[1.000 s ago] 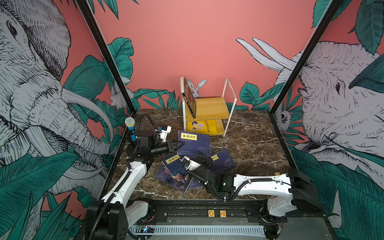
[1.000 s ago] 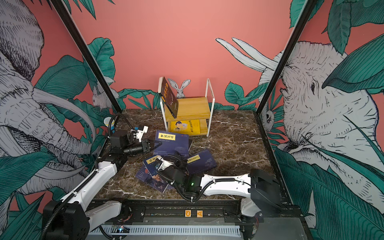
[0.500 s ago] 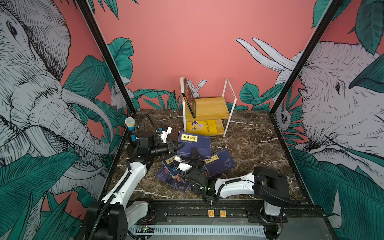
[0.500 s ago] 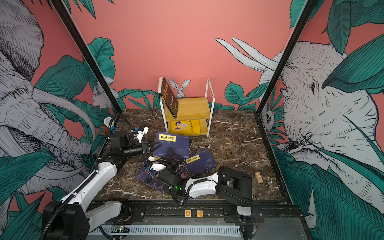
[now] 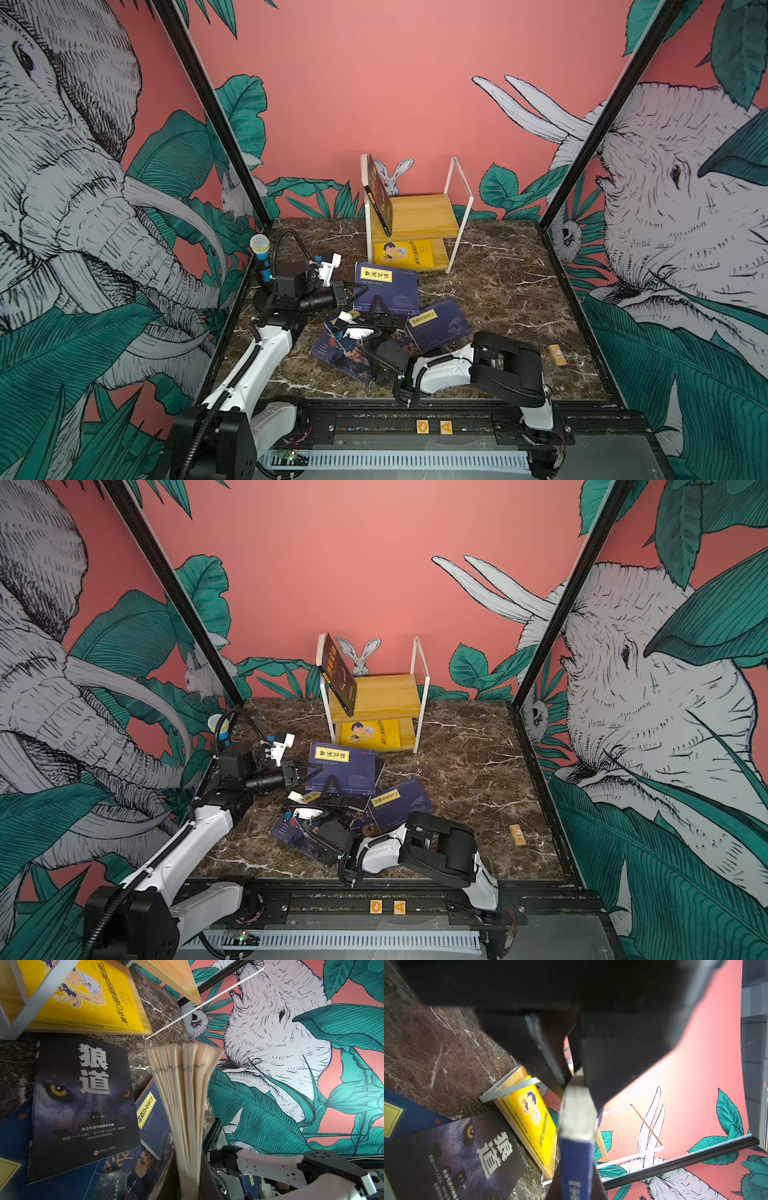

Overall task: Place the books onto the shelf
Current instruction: 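Lift the blue book toward the shelf with the right gripper while the left draws back, then lower the blue book with the right gripper onto the yellow book on the shelf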

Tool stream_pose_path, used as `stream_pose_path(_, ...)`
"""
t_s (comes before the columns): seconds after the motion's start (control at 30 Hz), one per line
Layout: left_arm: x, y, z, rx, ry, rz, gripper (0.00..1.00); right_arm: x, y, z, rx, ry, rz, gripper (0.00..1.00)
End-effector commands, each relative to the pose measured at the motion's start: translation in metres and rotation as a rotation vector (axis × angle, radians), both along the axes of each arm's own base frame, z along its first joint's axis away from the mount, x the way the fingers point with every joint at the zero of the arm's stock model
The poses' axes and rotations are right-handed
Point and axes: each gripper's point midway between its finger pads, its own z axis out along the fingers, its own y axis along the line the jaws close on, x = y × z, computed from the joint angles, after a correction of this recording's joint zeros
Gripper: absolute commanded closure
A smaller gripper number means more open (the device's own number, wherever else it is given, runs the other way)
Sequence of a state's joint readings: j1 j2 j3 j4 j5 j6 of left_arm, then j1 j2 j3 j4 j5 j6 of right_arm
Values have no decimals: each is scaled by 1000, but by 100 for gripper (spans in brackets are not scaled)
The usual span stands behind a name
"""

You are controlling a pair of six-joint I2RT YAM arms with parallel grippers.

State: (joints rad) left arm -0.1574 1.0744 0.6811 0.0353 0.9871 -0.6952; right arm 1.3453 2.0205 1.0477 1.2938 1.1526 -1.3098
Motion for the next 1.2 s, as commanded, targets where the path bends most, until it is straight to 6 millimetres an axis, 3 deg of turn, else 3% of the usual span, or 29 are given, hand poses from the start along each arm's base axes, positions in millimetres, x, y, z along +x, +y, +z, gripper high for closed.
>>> stream_pose_path(0.0,-7,0,12,-1,-74,-30,79,9,-26,23,78,-27,-72,100)
stream_pose_path(0.07,2,12,8,32,-83,37,49,9,-30,17,47,-24,-75,100)
stream_pose_path(0.13,11,31,5,74,-95,126,34,10,-37,11,26,-18,-82,100)
stream_pose_path(0.27,22,63,9,125,-142,249,15,12,-52,-7,-41,-4,-96,100)
stream_pose_path(0.47,31,97,6,297,-219,358,1,23,-70,-23,-152,14,-90,100)
stream_pose_path(0.73,36,133,-16,572,-283,463,1,57,-79,-36,-254,76,-37,100)
stream_pose_path(1.17,32,133,-7,600,-333,478,1,129,-69,-24,-267,92,25,100)
